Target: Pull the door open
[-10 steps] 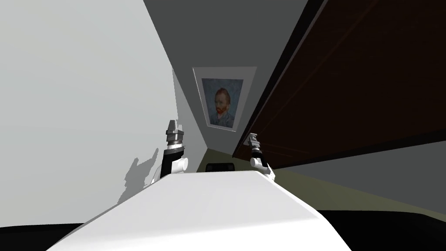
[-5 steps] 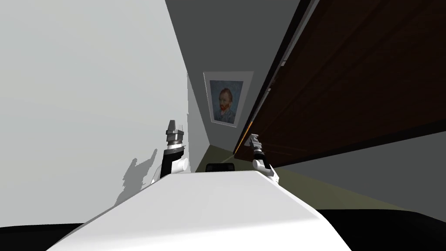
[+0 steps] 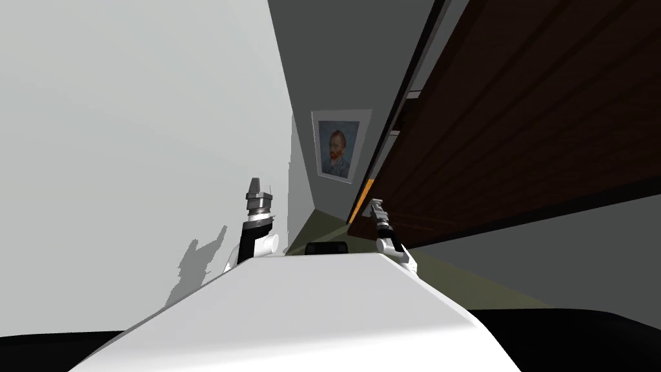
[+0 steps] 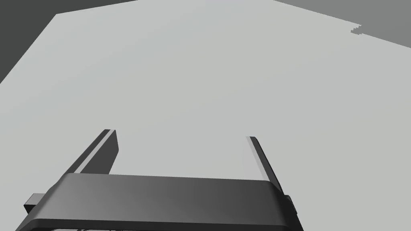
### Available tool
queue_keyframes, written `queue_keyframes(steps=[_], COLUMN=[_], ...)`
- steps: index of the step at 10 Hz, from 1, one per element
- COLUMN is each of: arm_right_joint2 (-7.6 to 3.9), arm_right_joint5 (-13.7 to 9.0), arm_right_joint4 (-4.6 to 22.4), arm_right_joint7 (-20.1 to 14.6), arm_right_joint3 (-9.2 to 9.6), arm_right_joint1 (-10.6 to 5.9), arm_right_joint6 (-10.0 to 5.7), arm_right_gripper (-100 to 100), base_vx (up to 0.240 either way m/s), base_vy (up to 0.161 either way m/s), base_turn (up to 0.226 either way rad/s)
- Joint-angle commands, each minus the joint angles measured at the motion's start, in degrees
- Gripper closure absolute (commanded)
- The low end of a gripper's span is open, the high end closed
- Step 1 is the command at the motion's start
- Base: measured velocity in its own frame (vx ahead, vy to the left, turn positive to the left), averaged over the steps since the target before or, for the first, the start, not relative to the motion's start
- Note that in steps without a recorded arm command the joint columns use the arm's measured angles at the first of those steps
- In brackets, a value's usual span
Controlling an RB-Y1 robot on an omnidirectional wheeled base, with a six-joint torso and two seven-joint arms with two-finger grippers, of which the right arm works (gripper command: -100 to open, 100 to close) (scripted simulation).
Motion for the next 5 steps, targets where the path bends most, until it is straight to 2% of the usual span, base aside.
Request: queue_keyframes(steps=[1,5], arm_right_joint2=[-0.87,-3.24], arm_right_joint5=[0.1,0.5], arm_right_joint4=[-0.2,-0.8], arm_right_joint7=[-0.8,-3.1], arm_right_joint3=[0.61,2.24], arm_right_joint1=[0.51,1.87], arm_right_joint6=[-0.62,-2.28], arm_right_gripper=[100,100], base_vx=[-0.149,-0.204], base_vy=[-0.019,-0.05], base_turn=[0.112,0.128])
